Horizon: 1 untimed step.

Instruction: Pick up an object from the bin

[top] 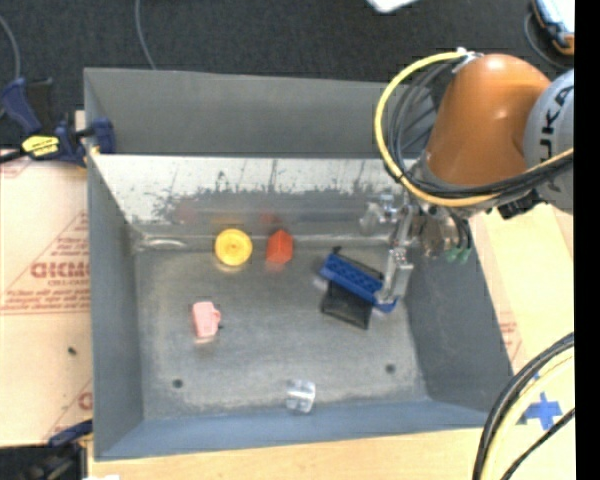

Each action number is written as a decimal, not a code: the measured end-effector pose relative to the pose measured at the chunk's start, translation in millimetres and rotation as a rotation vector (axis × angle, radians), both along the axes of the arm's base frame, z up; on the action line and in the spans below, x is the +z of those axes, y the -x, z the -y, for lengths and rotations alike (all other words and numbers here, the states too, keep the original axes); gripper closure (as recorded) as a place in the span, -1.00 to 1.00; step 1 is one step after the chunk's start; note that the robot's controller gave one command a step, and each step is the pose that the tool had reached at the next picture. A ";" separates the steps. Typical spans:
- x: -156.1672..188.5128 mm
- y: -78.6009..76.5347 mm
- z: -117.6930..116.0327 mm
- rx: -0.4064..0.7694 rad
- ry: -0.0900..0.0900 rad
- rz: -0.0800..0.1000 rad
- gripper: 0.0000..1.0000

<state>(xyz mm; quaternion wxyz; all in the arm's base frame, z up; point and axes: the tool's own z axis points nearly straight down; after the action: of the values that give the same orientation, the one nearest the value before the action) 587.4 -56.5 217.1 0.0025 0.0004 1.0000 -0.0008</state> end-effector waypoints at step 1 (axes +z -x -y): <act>-53.1 -13.8 -20.6 0.157 0.000 -0.001 -1.00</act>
Offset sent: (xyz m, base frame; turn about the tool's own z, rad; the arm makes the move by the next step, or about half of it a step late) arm 0.0415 -0.0199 -0.1258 -0.0030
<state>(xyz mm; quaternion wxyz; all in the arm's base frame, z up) 601.2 -35.9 164.0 0.0023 -0.0781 0.9969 -0.0007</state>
